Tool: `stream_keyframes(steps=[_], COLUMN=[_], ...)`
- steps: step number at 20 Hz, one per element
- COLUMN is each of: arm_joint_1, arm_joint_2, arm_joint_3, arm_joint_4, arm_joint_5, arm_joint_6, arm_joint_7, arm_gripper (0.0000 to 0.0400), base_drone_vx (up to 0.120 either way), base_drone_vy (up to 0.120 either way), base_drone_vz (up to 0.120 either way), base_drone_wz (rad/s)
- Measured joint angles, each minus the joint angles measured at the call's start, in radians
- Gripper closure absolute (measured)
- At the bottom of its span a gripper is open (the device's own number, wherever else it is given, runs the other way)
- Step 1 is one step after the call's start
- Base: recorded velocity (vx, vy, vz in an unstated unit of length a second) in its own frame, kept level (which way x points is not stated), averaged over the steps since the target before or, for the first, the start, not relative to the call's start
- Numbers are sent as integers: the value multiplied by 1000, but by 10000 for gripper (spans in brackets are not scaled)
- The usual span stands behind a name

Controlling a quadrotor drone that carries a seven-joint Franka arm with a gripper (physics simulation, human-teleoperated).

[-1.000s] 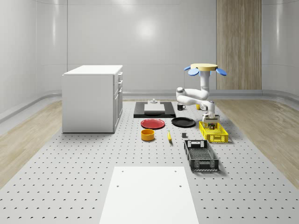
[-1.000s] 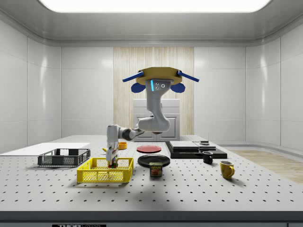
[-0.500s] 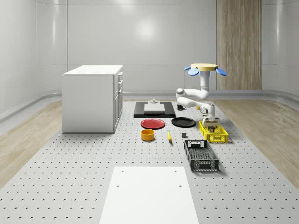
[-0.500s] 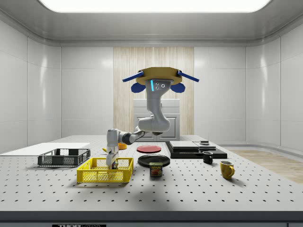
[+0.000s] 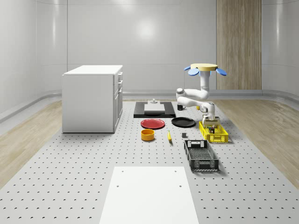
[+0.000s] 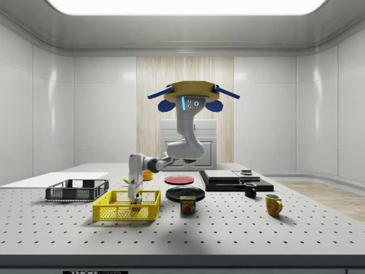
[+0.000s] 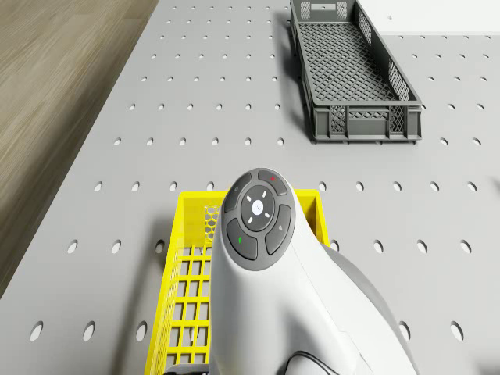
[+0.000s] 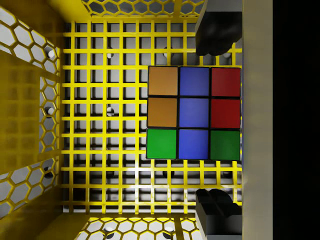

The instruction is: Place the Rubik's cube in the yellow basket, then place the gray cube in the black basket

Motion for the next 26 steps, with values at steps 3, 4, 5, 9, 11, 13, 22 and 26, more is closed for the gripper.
stream_keyframes(steps=[3, 4, 5, 9, 11, 13, 22, 26], arm_joint_1=[9, 12, 14, 18, 19, 20, 20, 20], arm_joint_2=[0, 0, 0, -1, -1, -2, -7, -9], arm_joint_3=[46, 60, 73, 108, 118, 125, 136, 137], arm_joint_4=[-13, -17, -20, -27, -29, -30, -32, -32], arm_joint_5=[42, 55, 67, 100, 110, 117, 128, 130], arm_joint_6=[-19, -24, -29, -41, -44, -45, -44, -42], arm_joint_7=[-1, -1, -1, -1, -1, -1, 0, 0], arm_gripper=[2, 2, 1, 1, 0, 0, 0, 0], base_drone_vx=[0, 0, 0, 0, 0, 0, 0, 0], base_drone_vy=[0, 0, 0, 0, -60, -120, -120, -120], base_drone_vz=[0, 0, 120, 120, 100, 0, 0, 0], base_drone_wz=[0, 0, 0, 0, 0, 0, 0, 0])
